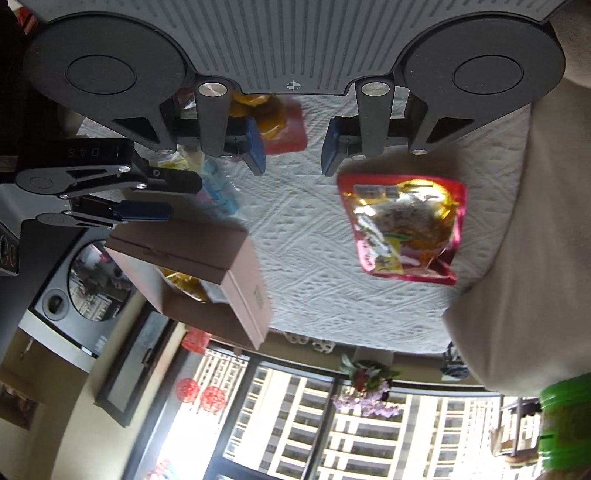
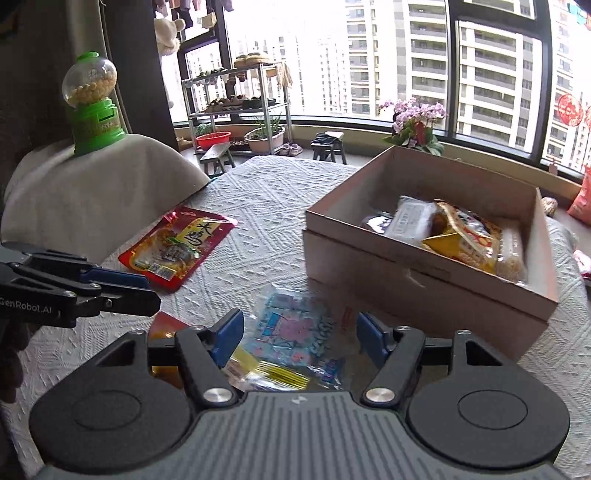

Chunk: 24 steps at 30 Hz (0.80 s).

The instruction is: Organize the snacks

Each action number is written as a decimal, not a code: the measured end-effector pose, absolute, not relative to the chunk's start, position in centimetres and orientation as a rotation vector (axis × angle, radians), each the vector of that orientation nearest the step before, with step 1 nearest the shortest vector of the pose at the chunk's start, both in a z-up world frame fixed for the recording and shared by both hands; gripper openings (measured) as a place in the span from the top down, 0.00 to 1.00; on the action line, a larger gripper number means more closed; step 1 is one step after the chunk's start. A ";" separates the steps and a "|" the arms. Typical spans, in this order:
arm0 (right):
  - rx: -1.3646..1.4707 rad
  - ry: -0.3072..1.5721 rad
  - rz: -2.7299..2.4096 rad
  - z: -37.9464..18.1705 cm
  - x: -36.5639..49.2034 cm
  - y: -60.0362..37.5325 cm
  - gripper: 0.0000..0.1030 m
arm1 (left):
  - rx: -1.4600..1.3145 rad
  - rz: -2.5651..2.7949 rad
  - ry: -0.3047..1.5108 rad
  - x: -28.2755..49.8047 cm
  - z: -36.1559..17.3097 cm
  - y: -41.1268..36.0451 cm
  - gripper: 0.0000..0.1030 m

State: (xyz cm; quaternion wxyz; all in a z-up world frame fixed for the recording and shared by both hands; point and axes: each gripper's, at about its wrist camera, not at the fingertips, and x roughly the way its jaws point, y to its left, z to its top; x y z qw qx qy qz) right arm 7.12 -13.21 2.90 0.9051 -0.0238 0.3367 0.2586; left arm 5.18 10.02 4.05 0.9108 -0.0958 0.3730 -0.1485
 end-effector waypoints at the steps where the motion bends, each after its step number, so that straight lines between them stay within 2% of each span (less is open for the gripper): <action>1: -0.056 0.701 0.553 2.8 7.0 -12.6 0.34 | -0.203 -0.312 0.773 5.0 4.0 10.2 0.63; 6: -0.227 0.697 0.595 2.1 4.5 -9.9 0.34 | -0.140 -0.393 0.797 4.4 3.7 7.7 0.63; 10: -0.398 0.679 0.447 0.6 2.7 -10.5 0.34 | 0.022 -0.418 0.782 3.5 3.4 4.2 0.63; 16: -0.253 0.721 0.345 0.4 2.1 -15.3 0.34 | 0.124 -0.403 0.778 3.0 2.8 2.3 0.63; 22: -0.096 0.739 0.321 -0.3 1.4 -17.0 0.33 | 0.111 -0.382 0.774 3.0 2.8 2.5 0.63; 24: -0.075 0.719 0.305 -0.6 1.0 -17.1 0.32 | 0.092 -0.395 0.778 3.0 2.8 2.5 0.59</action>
